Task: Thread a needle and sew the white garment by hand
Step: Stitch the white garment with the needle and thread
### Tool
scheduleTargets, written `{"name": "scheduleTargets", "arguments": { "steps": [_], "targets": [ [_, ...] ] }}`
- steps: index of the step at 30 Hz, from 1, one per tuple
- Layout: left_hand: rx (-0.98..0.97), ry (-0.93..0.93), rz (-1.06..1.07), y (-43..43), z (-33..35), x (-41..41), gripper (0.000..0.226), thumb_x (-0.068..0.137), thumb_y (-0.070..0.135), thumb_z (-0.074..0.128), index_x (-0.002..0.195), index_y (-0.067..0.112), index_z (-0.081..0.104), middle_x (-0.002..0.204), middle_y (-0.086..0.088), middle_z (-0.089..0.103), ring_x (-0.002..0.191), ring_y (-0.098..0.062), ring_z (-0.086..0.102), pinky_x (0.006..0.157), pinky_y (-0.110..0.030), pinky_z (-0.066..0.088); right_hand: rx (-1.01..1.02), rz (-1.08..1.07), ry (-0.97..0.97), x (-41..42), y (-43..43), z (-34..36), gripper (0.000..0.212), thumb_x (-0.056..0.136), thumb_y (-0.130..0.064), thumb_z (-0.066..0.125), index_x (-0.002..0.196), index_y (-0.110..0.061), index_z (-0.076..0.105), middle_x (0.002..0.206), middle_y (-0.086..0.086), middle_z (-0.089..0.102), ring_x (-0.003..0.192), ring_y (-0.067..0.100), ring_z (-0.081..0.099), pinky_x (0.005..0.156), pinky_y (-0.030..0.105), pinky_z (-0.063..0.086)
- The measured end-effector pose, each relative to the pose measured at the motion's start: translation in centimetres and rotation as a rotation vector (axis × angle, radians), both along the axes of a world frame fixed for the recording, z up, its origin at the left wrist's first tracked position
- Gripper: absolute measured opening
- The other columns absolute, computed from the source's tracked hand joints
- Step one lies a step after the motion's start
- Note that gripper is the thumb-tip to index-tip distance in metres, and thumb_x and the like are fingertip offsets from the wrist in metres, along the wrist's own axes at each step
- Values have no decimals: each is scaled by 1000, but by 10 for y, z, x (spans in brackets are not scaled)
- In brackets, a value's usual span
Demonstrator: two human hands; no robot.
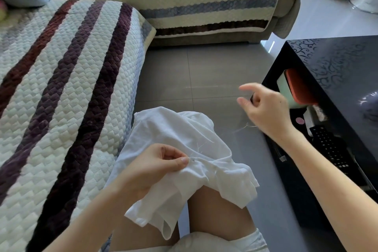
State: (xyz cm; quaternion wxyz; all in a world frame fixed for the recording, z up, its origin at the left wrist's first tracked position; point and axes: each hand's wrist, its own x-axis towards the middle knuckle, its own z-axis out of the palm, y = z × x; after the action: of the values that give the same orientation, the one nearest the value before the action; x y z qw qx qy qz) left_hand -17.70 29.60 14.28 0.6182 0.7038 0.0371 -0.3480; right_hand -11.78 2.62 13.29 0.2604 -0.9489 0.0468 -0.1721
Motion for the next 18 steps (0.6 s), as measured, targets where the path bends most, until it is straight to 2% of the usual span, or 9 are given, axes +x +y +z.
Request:
{"name": "scheduleTargets", "arguments": {
  "steps": [2,4,6,8,11,14,18],
  "targets": [
    [-10,-1,-4,0,0,1,21,68,27,71,77,9,75,76,-6,70,69,-9,62,66,-18,48,148,311,-52,-21,19,-2,19,81,-29,69,98,-22,75,54,-12,57,51,6,41,57,17,38],
    [-22,2,-8,0,-1,0,22,69,26,72,79,7,75,76,-6,70,68,-10,62,64,-16,48,93,575,-108,-34,34,-11,21,81,-35,64,90,-21,77,59,-11,64,51,3,36,55,11,35],
    [-24,0,-10,-1,-1,0,17,75,20,76,81,4,74,76,-7,69,68,-10,62,65,-16,49,-8,712,-169,-38,43,-23,20,83,-33,62,84,-21,77,59,-11,63,51,3,40,54,10,34],
    [-22,-1,-8,-2,0,0,13,81,15,74,83,1,73,76,-7,69,69,-11,61,66,-17,48,-31,744,-192,-38,47,-29,19,84,-31,61,81,-22,77,62,-12,65,51,6,51,53,12,37],
    [-19,-12,-11,-2,1,0,23,72,24,73,82,4,74,77,-7,69,70,-11,61,67,-18,48,-55,743,-188,-36,49,-33,18,85,-30,61,77,-22,75,63,-13,65,55,8,53,56,9,33],
    [-19,-14,-14,-1,2,0,21,70,26,71,80,7,74,76,-6,70,70,-10,62,67,-17,48,-79,713,-213,-33,49,-31,21,87,-25,58,75,-17,72,62,-10,65,51,13,56,49,23,45],
    [-7,-19,-27,0,1,0,13,73,23,73,77,11,75,75,-5,70,69,-9,62,67,-17,48,-58,496,-338,-26,40,-7,21,86,-14,55,72,-9,70,62,-2,66,51,20,58,49,28,47]
  ]
}}
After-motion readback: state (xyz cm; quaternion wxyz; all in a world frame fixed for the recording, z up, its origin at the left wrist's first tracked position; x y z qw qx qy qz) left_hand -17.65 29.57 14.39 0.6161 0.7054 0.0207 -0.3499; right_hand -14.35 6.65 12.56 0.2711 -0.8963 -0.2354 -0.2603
